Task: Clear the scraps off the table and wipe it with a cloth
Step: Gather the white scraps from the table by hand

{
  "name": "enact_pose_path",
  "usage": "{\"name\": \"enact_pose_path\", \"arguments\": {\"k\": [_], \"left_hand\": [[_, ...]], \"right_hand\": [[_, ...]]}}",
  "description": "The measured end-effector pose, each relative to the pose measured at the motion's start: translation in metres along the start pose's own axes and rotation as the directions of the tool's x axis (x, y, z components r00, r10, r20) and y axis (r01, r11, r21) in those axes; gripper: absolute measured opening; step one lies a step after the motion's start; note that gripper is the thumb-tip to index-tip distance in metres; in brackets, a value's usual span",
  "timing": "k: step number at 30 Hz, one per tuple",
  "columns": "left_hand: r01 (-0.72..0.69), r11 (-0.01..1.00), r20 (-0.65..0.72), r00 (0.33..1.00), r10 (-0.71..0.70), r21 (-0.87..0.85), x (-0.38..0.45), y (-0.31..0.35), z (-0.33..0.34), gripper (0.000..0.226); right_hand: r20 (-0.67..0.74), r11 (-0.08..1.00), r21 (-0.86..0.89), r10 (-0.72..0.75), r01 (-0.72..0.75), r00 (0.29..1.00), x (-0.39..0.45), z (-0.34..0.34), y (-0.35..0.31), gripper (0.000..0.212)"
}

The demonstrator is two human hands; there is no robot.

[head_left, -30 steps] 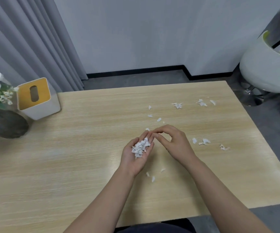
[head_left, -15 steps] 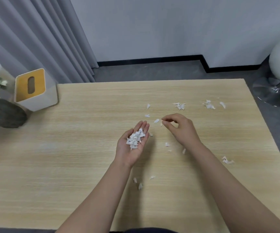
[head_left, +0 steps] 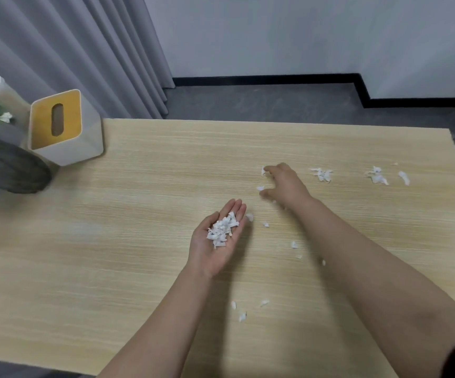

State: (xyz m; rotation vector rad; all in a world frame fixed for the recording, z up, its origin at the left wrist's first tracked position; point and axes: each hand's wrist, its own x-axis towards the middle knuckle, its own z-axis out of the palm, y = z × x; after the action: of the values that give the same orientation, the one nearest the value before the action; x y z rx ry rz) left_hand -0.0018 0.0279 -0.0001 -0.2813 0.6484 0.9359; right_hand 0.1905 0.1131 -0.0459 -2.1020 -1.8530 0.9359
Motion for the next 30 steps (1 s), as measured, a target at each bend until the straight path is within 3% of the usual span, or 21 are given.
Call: {"name": "enact_pose_path", "arguments": {"k": [2, 6, 9, 17, 26, 30], "left_hand": [[0.013, 1.000, -0.010, 1.000, -0.013, -0.002, 0.000, 0.005, -0.004, 0.040], [0.034, 0.999, -0.040, 0.999, -0.034, -0.009, 0.002, 0.014, -0.012, 0.040], [0.038, 0.999, -0.055, 0.998, -0.039, -0.008, 0.002, 0.020, -0.015, 0.040], [0.035, 0.999, -0.084, 0.996, -0.032, 0.038, 0.005, 0.029, -0.018, 0.040], [0.059, 0.997, -0.084, 0.995, -0.054, 0.058, 0.001, 0.036, -0.029, 0.040], [0.056, 0.996, -0.100, 0.994, -0.050, 0.063, -0.002, 0.035, -0.031, 0.040]], "right_hand": [[0.013, 0.999, -0.045, -0.009, 0.009, 1.000, 0.007, 0.007, -0.001, 0.056], [-0.017, 0.999, -0.037, -0.033, 0.032, 0.999, 0.009, 0.015, 0.003, 0.021], [-0.049, 0.997, -0.047, -0.071, 0.069, 0.996, 0.006, 0.017, 0.003, 0.006], [-0.234, 0.998, 0.054, -0.030, 0.044, 0.972, 0.021, 0.016, 0.002, 0.009], [-0.181, 0.996, -0.067, -0.066, 0.054, 0.981, 0.035, 0.020, -0.003, 0.010], [-0.207, 1.000, -0.013, -0.023, 0.020, 0.978, 0.023, 0.021, -0.006, 0.015]]}}
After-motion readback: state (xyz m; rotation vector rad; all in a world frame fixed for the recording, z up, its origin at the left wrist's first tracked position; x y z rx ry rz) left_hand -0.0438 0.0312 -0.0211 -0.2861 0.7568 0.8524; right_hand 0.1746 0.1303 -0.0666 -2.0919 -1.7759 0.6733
